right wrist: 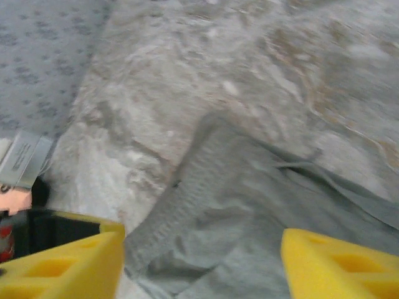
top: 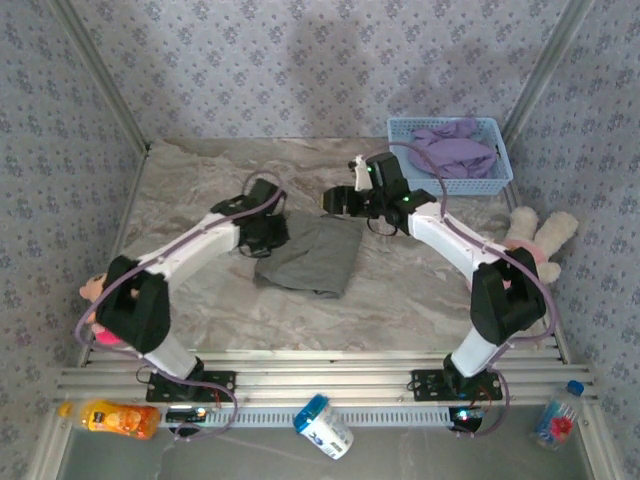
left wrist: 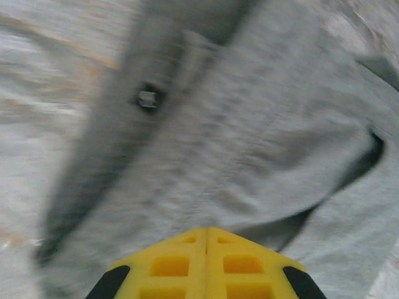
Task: Fold and stack the mixed laundry pile
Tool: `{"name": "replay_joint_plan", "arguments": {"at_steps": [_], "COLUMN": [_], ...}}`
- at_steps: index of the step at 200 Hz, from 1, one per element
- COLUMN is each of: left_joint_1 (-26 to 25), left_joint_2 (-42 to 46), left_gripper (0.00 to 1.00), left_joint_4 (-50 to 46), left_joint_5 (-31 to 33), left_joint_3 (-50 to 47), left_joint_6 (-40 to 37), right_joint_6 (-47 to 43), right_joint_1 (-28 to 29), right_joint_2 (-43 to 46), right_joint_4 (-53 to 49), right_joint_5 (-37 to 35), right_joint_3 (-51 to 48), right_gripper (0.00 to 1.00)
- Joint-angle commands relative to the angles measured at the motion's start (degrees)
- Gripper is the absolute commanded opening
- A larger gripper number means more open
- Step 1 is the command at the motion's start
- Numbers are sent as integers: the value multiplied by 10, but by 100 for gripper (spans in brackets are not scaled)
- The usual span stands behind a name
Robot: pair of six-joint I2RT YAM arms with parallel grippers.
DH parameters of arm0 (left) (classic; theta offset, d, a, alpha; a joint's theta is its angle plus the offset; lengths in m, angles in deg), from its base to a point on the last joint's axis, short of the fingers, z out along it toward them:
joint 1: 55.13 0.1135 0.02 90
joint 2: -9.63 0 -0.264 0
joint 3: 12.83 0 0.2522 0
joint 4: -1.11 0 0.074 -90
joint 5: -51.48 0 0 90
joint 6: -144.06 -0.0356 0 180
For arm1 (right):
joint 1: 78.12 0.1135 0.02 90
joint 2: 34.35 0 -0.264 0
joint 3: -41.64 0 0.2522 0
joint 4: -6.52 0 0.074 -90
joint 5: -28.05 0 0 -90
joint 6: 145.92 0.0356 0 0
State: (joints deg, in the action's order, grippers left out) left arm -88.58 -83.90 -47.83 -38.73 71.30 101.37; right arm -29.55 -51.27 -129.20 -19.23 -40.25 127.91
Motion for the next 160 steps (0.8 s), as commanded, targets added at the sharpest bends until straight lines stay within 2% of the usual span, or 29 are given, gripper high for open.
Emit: {"name": "replay_joint_plan", "arguments": {"at_steps": [1, 32, 65, 105, 133, 160], "left_joint_1": [-31, -40, -32, 0, 11, 34], "left_joint_2": [-65, -98, -95, -145, -188, -243], "left_gripper": [2, 1, 1, 1, 1, 3], "left_joint_4": [2, -16, -33, -71, -99, -117], "left_joint_5": [-20, -16, 8, 45, 105, 120], "left_joint_3": [45, 26, -21, -42, 12, 113], "left_joint_6": [10, 10, 0, -8, -41, -86], "right_joint_6": [4, 14, 31, 31, 30, 43], "right_joint_1": [-10, -4, -10, -24, -23, -13], "right_joint_2": [-38, -101, -172, -180, -149, -116], "right_joint_4": [0, 19, 9, -6, -28, -34], "right_joint_5": [21, 20, -26, -50, -45, 16], "right_joint_3": [-22, -15, -7, -27, -62, -98], "right_gripper": [50, 41, 40, 37, 37, 36]}}
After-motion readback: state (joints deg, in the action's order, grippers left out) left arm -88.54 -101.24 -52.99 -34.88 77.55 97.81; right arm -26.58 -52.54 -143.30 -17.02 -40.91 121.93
